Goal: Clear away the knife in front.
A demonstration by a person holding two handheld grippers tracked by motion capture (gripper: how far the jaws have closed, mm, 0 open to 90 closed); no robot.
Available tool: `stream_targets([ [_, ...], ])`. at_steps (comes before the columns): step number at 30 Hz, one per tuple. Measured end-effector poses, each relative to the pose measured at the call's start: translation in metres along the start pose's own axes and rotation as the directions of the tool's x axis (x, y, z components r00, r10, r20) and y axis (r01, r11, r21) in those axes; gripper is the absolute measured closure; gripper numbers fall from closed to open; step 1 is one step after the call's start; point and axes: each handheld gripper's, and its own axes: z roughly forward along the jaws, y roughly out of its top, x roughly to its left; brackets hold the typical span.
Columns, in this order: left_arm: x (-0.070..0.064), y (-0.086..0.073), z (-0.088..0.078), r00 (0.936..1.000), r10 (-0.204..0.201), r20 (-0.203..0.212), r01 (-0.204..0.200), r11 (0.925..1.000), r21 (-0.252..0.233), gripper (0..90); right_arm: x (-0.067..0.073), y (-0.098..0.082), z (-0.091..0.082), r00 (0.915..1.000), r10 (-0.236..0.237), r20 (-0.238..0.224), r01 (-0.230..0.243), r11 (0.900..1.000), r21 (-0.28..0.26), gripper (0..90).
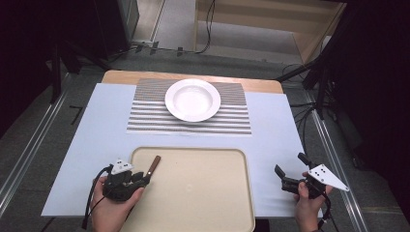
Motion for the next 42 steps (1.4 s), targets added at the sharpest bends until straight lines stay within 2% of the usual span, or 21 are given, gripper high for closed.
stream_targets([
  [1,0.0,0.0,0.0,1.0,0.0,0.0,0.0,1.0,0.0,73.1,0.0,0.0,0.0,1.0,-0.001,-0.001,0.001,1.0,0.0,0.0],
  [2,-0.002,0.006,0.001,0.999,0.027,0.034,-0.027,0.9996,-0.011,79.1,0.0,0.0,0.0,1.0,-0.001,0.0,0.001,1.0,0.0,0.0],
  [3,-0.002,0.006,0.001,0.999,0.027,0.034,-0.027,0.9996,-0.011,84.7,0.0,0.0,0.0,1.0,-0.001,0.0,0.001,1.0,-0.001,0.0],
  [4,-0.006,0.011,0.005,0.9977,0.055,0.04,-0.055,0.9985,-0.005,88.9,0.0,0.0,0.0,1.0,0.0,0.001,0.0,1.0,0.0,0.0],
  [5,-0.008,0.013,0.008,0.9948,0.078,0.065,-0.078,0.9969,-0.002,89.1,0.0,0.0,0.0,1.0,-0.001,0.001,0.001,1.0,0.0,0.0],
  [6,-0.011,0.015,0.011,0.993,0.097,0.067,-0.098,0.9951,0.014,89.1,0.0,0.0,0.0,1.0,0.001,0.001,-0.001,1.0,0.0,0.0],
  [7,-0.011,0.015,0.011,0.993,0.097,0.067,-0.098,0.9951,0.014,89.2,0.0,0.0,0.0,1.0,0.001,0.001,-0.001,1.0,0.0,0.0],
  [9,-0.017,0.017,0.017,0.9885,0.14,0.057,-0.143,0.9889,0.042,89.2,0.0,0.0,0.0,1.0,0.001,0.001,-0.001,1.0,0.0,0.0],
  [10,-0.019,0.017,0.022,0.986,0.163,0.033,-0.165,0.984,0.066,89.4,0.0,0.0,0.0,1.0,0.001,0.001,-0.001,1.0,0.0,0.0],
  [14,-0.012,0.015,0.023,0.9868,0.161,0.021,-0.162,0.9822,0.095,89.4,0.0,0.0,0.0,1.0,0.002,0.0,-0.002,1.0,-0.002,0.0],
  [17,-0.009,0.013,0.021,0.987,0.159,0.022,-0.16,0.9834,0.085,89.4,0.0,0.0,0.0,1.0,0.001,0.0,-0.001,1.0,-0.002,0.0],
  [19,-0.001,0.009,0.019,0.9904,0.136,0.024,-0.137,0.9877,0.076,89.4,0.0,0.0,0.0,1.0,0.0,0.001,0.0,1.0,-0.001,0.0],
  [27,0.014,0.004,0.01,0.9928,0.118,0.022,-0.119,0.9906,0.067,89.5,0.0,0.0,0.0,1.0,0.002,0.004,-0.002,1.0,0.001,0.0],
  [36,0.03,-0.002,0.006,0.9954,0.094,0.015,-0.094,0.9953,0.019,89.4,0.0,0.0,0.0,1.0,0.002,0.005,-0.002,1.0,0.001,0.0],
  [41,0.034,-0.005,0.005,0.995,0.097,0.025,-0.097,0.9953,-0.004,89.3,-0.001,0.0,0.0,1.0,0.001,0.006,-0.001,1.0,0.001,0.0],
  [42,0.034,-0.006,0.004,0.994,0.098,0.049,-0.097,0.9947,-0.036,89.1,-0.001,0.0,0.0,1.0,0.001,0.006,-0.001,1.0,0.001,0.0],
])
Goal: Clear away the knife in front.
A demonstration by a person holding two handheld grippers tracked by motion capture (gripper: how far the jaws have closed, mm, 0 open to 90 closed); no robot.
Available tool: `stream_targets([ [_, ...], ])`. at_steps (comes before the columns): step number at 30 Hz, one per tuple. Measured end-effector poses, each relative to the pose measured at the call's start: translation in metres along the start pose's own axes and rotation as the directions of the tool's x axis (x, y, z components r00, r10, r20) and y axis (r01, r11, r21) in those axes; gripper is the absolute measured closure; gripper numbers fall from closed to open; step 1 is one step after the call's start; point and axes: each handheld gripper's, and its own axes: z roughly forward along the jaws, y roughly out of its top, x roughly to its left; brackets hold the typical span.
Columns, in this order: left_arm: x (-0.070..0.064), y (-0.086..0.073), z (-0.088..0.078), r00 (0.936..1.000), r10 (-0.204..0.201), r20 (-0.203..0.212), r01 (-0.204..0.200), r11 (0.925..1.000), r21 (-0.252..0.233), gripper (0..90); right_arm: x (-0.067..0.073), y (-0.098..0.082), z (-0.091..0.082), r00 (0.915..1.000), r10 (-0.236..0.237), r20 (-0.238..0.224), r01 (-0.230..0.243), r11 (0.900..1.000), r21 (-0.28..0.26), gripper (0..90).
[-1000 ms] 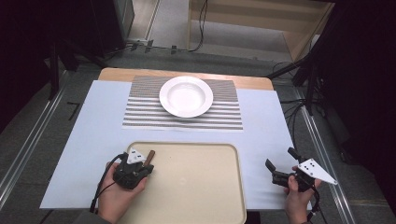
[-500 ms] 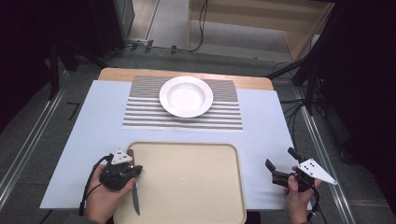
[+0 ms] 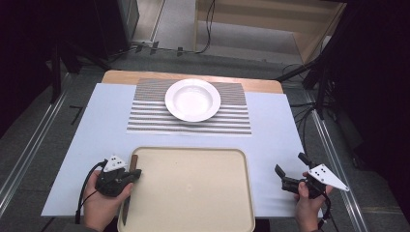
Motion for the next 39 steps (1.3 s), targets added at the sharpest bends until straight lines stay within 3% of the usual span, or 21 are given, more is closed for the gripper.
stream_targets([
  [5,-0.003,0.005,-0.012,0.9981,0.024,0.056,-0.016,0.9907,-0.135,70.4,0.001,0.0,0.0,1.0,-0.001,0.004,0.001,1.0,0.004,0.0],
  [6,-0.003,0.005,-0.012,0.9981,0.024,0.056,-0.016,0.9907,-0.135,66.1,0.001,0.0,0.0,1.0,0.0,0.004,0.0,1.0,0.005,0.0],
  [7,-0.003,0.005,-0.014,0.9974,0.028,0.067,-0.017,0.9867,-0.162,66.1,0.001,0.0,0.0,1.0,0.0,0.004,0.0,1.0,0.005,0.0],
  [8,-0.002,0.006,-0.018,0.9955,0.044,0.085,-0.025,0.9781,-0.207,56.7,0.001,0.0,0.0,1.0,0.0,0.005,0.0,1.0,0.007,0.0],
  [9,-0.002,0.006,-0.019,0.9957,0.05,0.078,-0.032,0.9749,-0.22,53.0,0.001,0.0,0.001,1.0,0.0,0.005,0.0,1.0,0.008,0.0],
  [18,0.001,0.008,-0.027,0.995,0.06,0.08,-0.034,0.9558,-0.292,20.6,0.001,0.0,0.001,1.0,-0.001,0.006,0.001,1.0,0.008,0.0],
  [24,0.004,0.007,-0.03,0.9947,0.067,0.077,-0.041,0.9511,-0.306,0.3,0.001,0.0,0.001,1.0,-0.001,0.005,0.001,1.0,0.008,0.0],
  [30,0.008,0.006,-0.036,0.9952,0.072,0.066,-0.046,0.9405,-0.337,0.0,0.001,0.0,0.001,1.0,-0.002,0.005,0.002,1.0,0.008,0.0],
  [39,0.016,0.004,-0.04,0.9959,0.068,0.06,-0.044,0.9403,-0.338,0.0,0.001,0.0,0.0,1.0,-0.001,0.005,0.001,1.0,0.009,0.0],
])
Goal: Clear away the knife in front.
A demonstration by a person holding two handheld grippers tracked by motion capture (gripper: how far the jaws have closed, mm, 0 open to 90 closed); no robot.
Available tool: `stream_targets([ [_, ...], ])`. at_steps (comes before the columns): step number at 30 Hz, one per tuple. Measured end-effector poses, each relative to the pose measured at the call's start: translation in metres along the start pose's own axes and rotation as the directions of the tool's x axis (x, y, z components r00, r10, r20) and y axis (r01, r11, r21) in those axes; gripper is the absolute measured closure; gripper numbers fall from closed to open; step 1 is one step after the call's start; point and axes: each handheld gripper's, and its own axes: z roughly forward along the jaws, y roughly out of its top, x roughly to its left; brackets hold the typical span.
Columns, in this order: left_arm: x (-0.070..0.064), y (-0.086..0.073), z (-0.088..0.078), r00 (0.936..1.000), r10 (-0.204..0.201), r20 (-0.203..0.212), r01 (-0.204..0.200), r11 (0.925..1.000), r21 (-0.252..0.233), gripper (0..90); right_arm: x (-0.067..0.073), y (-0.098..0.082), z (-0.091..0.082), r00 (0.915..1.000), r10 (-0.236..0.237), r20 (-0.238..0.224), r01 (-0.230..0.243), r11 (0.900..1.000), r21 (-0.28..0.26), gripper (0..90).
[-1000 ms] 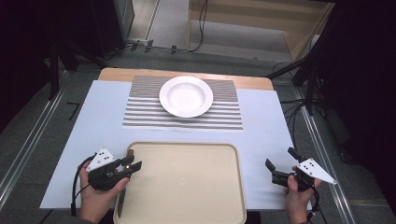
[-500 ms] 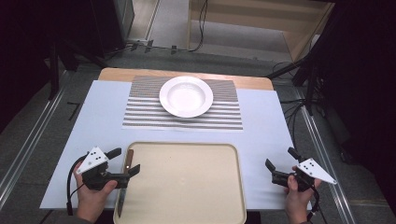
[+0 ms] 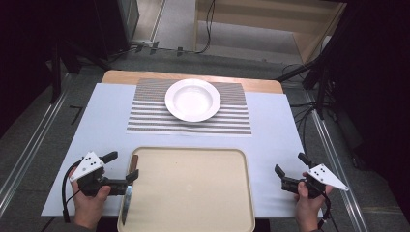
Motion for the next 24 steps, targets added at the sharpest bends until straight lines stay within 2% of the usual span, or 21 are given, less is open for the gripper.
stream_targets([
  [16,0.025,-0.003,-0.018,0.9979,-0.016,-0.062,0.015,0.9997,-0.021,0.0,0.0,0.0,0.0,1.0,0.001,-0.001,-0.001,1.0,0.0,0.0],
  [24,0.036,-0.004,-0.024,0.9954,-0.009,-0.095,0.008,0.9999,-0.015,0.0,0.0,0.0,0.0,1.0,0.002,-0.001,-0.002,1.0,0.0,0.0],
])
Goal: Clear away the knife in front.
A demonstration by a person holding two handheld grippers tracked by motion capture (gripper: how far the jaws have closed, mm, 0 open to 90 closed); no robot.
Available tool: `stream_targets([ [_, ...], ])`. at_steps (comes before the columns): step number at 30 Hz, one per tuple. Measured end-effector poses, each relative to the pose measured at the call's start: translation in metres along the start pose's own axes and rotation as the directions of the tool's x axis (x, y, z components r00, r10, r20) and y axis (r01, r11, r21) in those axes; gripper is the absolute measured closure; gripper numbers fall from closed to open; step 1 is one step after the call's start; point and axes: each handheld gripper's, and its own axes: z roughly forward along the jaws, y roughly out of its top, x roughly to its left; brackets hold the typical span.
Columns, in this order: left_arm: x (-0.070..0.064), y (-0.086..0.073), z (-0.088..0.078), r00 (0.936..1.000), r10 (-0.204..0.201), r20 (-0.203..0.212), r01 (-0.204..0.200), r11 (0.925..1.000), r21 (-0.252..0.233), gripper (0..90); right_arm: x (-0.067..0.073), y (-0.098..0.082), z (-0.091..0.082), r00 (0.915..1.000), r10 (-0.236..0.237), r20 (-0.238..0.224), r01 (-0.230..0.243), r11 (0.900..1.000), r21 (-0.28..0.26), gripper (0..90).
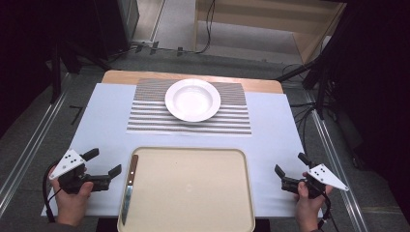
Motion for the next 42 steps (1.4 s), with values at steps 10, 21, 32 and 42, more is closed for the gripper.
stream_targets([
  [10,0.018,-0.003,-0.009,0.9997,-0.007,-0.024,0.007,1.0,-0.006,0.0,0.0,0.0,0.0,1.0,0.001,0.0,-0.001,1.0,0.0,0.0],
  [21,0.036,-0.009,-0.016,0.9983,-0.028,-0.051,0.027,0.9995,-0.017,0.0,0.0,0.0,0.0,1.0,-0.001,-0.001,0.001,1.0,0.0,0.0],
  [32,0.055,-0.018,-0.016,0.9944,-0.075,-0.075,0.074,0.9972,-0.015,0.0,0.0,0.0,0.0,1.0,-0.002,0.0,0.002,1.0,0.001,0.0],
  [42,0.055,-0.024,-0.013,0.9942,-0.085,-0.065,0.083,0.9961,-0.029,0.0,-0.001,0.0,0.001,0.9999,0.007,-0.007,-0.007,1.0,0.0,0.0],
])
